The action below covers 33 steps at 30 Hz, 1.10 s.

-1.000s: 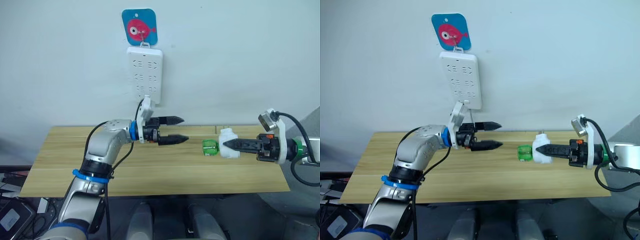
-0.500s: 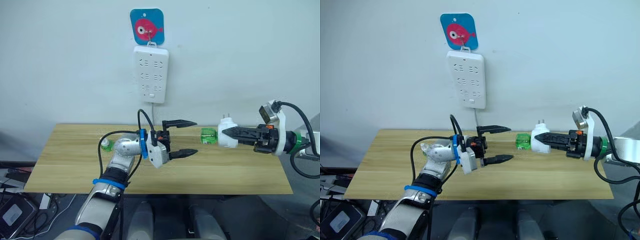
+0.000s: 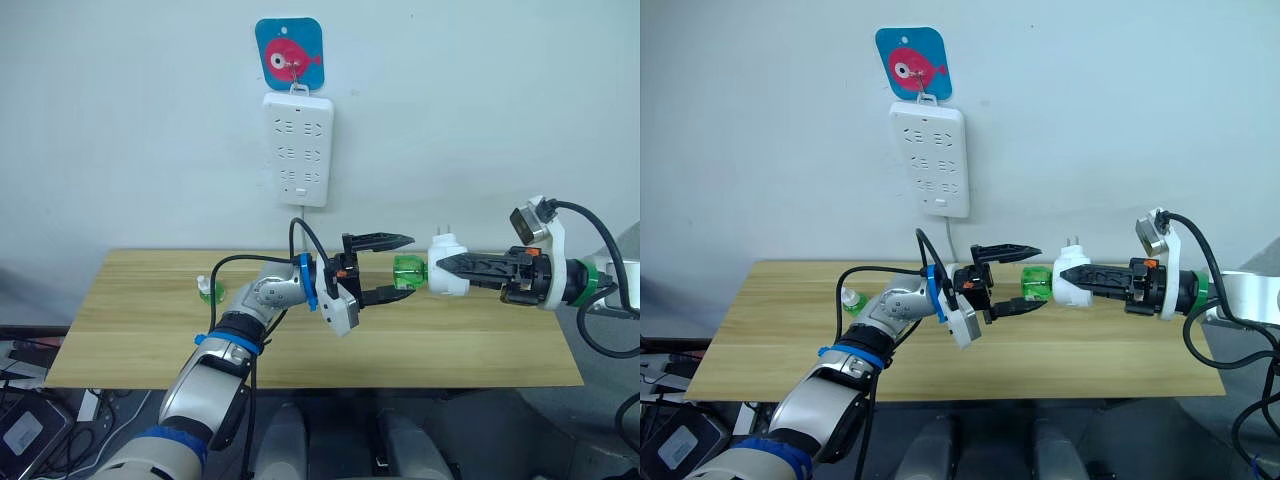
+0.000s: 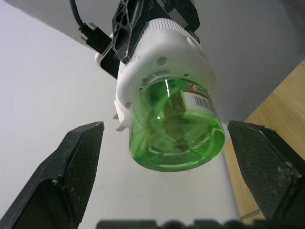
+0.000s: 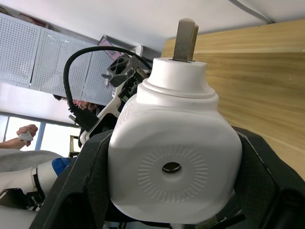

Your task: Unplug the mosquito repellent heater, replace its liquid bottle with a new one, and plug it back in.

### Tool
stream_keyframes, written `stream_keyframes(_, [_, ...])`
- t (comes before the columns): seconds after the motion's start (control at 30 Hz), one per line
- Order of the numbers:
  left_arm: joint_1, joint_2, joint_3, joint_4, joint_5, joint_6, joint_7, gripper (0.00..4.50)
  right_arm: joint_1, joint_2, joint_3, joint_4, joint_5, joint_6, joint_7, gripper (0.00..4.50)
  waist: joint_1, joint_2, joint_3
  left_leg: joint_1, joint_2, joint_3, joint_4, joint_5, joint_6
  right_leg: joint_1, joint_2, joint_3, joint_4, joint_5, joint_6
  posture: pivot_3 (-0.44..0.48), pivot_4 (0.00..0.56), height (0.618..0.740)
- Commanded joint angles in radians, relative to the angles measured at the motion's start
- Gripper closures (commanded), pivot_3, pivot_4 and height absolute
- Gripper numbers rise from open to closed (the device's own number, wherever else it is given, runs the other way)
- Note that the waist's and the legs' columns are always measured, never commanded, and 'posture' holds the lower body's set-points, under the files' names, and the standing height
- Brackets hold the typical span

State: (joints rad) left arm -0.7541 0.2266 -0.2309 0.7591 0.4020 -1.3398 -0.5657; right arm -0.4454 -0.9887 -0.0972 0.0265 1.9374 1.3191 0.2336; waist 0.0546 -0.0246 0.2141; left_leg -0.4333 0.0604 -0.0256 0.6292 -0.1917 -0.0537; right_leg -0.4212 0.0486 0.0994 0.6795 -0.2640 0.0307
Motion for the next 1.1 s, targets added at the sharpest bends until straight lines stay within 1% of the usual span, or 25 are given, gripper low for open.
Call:
stream_keyframes(0.03, [-0.02,0.009,-0.031,0.003,0.012,-0.024,0.059,0.2,-0.016,0.0,-0.019,-0.028,0.035,-0.011,0.004,1.46,0.0,0.0,0.0,0.0,0.0,0.0,0.0,0.0,0.0,0.0,0.0,0.0,0.0,0.0,0.0,0.165,0.202,0.74])
stream_keyframes(0.1, [-0.026,0.017,-0.052,0.008,0.007,-0.033,0.073,0.61,-0.016,0.001,-0.018,-0.03,0.035,-0.011,0.003,1.46,0.0,0.0,0.0,0.0,0.0,0.0,0.0,0.0,0.0,0.0,0.0,0.0,0.0,0.0,0.0,0.164,0.204,0.74])
stream_keyframes(0.27, [-0.034,0.033,-0.088,0.004,0.001,-0.039,0.111,2.13,-0.018,0.001,-0.016,-0.023,0.035,-0.013,-0.002,1.46,0.0,0.0,0.0,0.0,0.0,0.0,0.0,0.0,0.0,0.0,0.0,0.0,0.0,0.0,0.0,0.164,0.204,0.74])
stream_keyframes(0.3, [-0.036,0.036,-0.093,0.004,0.002,-0.04,0.118,2.25,-0.018,0.001,-0.016,-0.023,0.035,-0.013,-0.002,1.46,0.0,0.0,0.0,0.0,0.0,0.0,0.0,0.0,0.0,0.0,0.0,0.0,0.0,0.0,0.0,0.164,0.204,0.74])
stream_keyframes(0.43, [-0.038,0.048,-0.12,-0.001,-0.011,-0.047,0.134,2.25,-0.018,-0.001,-0.015,-0.019,0.035,-0.013,-0.007,1.46,0.0,0.0,0.0,0.0,0.0,0.0,0.0,0.0,0.0,0.0,0.0,0.0,0.0,0.0,0.0,0.164,0.204,0.74])
stream_keyframes(0.47, [-0.034,0.047,-0.151,0.002,-0.07,-0.019,0.102,2.25,-0.017,-0.003,-0.014,-0.019,0.035,-0.013,-0.008,1.46,0.0,0.0,0.0,0.0,0.0,0.0,0.0,0.0,0.0,0.0,0.0,0.0,0.0,0.0,0.0,0.164,0.204,0.74])
stream_keyframes(0.5, [-0.024,0.045,-0.187,-0.006,-0.156,0.029,0.051,2.25,-0.014,-0.008,-0.015,-0.021,0.035,-0.012,-0.008,1.46,-0.001,0.0,0.0,0.0,0.0,0.0,0.0,0.0,0.0,0.0,0.0,0.0,0.0,0.0,0.0,0.168,0.209,0.74])
stream_keyframes(0.53, [0.001,0.041,-0.221,-0.043,-0.295,0.13,-0.048,2.25,-0.011,-0.013,-0.015,-0.022,0.035,-0.012,-0.008,1.46,-0.001,0.0,0.0,0.0,0.0,0.0,0.0,0.0,0.0,0.0,0.0,0.0,0.0,0.0,0.0,0.168,0.209,0.74])
stream_keyframes(0.57, [0.029,0.035,-0.237,-0.095,-0.433,0.264,-0.153,2.25,-0.01,-0.016,-0.015,-0.023,0.035,-0.011,-0.008,1.46,-0.003,0.0,0.0,0.0,0.0,0.0,0.0,0.0,0.0,0.0,0.0,0.0,0.0,0.0,0.0,0.167,0.21,0.74])
stream_keyframes(0.63, [0.083,0.039,-0.231,-0.269,-0.714,0.661,-0.348,2.25,-0.008,-0.03,-0.012,-0.038,0.02,0.0,0.003,1.46,-0.006,0.0,0.0,0.0,0.0,0.0,0.0,0.0,0.0,0.0,0.0,0.0,0.0,0.0,0.0,0.165,0.211,0.74])
stream_keyframes(0.7, [0.107,0.1,-0.24,-0.45,-0.925,1.047,-0.499,2.25,-0.008,-0.04,-0.007,-0.049,0.011,0.007,0.014,1.46,-0.01,0.0,0.0,0.0,0.001,0.0,0.0,0.0,0.0,0.0,0.0,-0.001,0.001,0.0,0.0,0.167,0.208,0.74])
stream_keyframes(0.77, [0.082,0.19,-0.237,-0.574,-1.141,1.538,-0.573,2.25,-0.02,-0.041,-0.001,-0.055,-0.006,0.011,0.023,1.46,-0.017,0.0,0.0,0.0,0.002,-0.003,0.0,0.0,0.0,0.0,0.002,-0.003,0.002,0.0,0.0,0.168,0.207,0.74])
stream_keyframes(0.83, [0.025,0.245,-0.21,-0.601,-1.332,1.962,-0.588,2.25,-0.029,-0.041,0.006,-0.064,-0.018,0.015,0.036,1.46,-0.029,0.001,0.001,0.001,0.002,-0.007,0.0,0.0,0.001,0.0,0.003,-0.006,0.003,-0.001,-0.001,0.171,0.205,0.74])
stream_keyframes(0.87, [-0.022,0.257,-0.201,-0.568,-1.402,2.165,-0.588,2.25,-0.031,-0.043,0.01,-0.076,-0.03,0.02,0.047,1.46,-0.032,0.002,0.001,0.001,0.002,-0.009,0.0,0.001,0.001,0.0,0.003,-0.007,0.003,-0.001,-0.001,0.171,0.205,0.74])
stream_keyframes(0.9, [-0.046,0.256,-0.187,-0.54,-1.443,2.27,-0.606,2.25,-0.03,-0.045,0.014,-0.09,-0.041,0.024,0.06,1.46,-0.034,0.002,0.002,0.001,0.002,-0.009,0.0,0.001,0.001,0.001,0.003,-0.007,0.003,-0.001,-0.001,0.171,0.205,0.74])
stream_keyframes(0.97, [-0.095,0.227,-0.131,-0.449,-1.522,2.475,-0.592,2.25,-0.027,-0.046,0.018,-0.103,-0.05,0.025,0.072,1.46,-0.037,0.003,0.002,0.001,0.001,-0.009,0.0,0.001,0.002,0.001,0.003,-0.007,0.002,-0.001,-0.001,0.171,0.205,0.74])
stream_keyframes(1.03, [-0.126,0.173,-0.075,-0.35,-1.535,2.587,-0.534,2.25,-0.026,-0.044,0.024,-0.102,-0.05,0.019,0.075,1.46,-0.037,0.003,0.002,0.0,0.001,-0.008,0.0,0.001,0.002,0.001,0.003,-0.007,0.001,-0.001,-0.001,0.164,0.197,0.74])
stream_keyframes(1.1, [-0.122,0.152,-0.055,-0.347,-1.516,2.634,-0.542,2.25,-0.024,-0.044,0.027,-0.103,-0.048,0.012,0.076,1.46,-0.036,0.002,0.002,0.0,0.0,-0.008,0.0,0.001,0.002,0.001,0.003,-0.007,0.001,-0.001,-0.001,0.162,0.195,0.74])
